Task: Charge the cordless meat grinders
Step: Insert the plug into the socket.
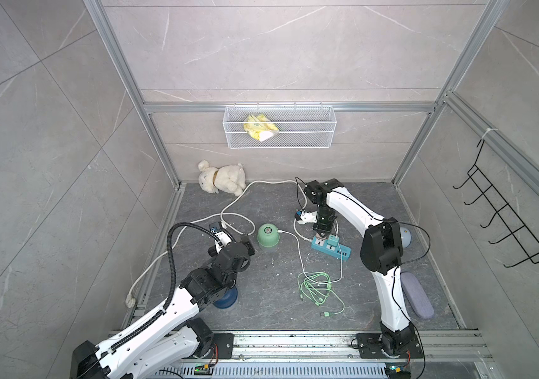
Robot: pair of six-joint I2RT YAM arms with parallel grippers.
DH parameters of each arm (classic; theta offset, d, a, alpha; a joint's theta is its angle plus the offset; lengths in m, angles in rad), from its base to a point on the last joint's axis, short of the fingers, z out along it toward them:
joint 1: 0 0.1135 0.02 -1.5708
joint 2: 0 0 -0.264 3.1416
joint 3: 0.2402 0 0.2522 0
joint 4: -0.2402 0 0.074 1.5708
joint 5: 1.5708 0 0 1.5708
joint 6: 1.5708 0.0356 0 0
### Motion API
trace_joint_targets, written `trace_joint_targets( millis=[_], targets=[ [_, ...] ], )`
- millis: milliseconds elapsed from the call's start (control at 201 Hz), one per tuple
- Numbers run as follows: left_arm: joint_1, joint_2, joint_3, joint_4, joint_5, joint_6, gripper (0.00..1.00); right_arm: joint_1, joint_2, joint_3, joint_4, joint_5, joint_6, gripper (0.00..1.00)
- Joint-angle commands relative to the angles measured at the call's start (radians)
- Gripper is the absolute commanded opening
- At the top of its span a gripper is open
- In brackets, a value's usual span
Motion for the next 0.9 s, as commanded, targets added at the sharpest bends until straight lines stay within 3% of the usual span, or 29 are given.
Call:
trace_joint_targets(
  millis=[0, 617, 891],
  targets=[
    [0.008, -0.004, 0.02, 0.025, -0.009, 0.006, 0.89, 0.001, -0.027, -0.025, -0.028, -0.039, -0.015, 0.0],
    [0.008, -0.013, 0.014, 0.022, -0.011, -0.002, 0.89, -0.001, -0.009, -0.017, -0.024, 0.032, 0.014, 0.0],
    [0.008, -0.011, 0.014, 0.022, -0.012, -0.001, 0.89, -0.001, 0.001, -0.016, -0.042, -0.024, 0.011, 0.0]
  ],
)
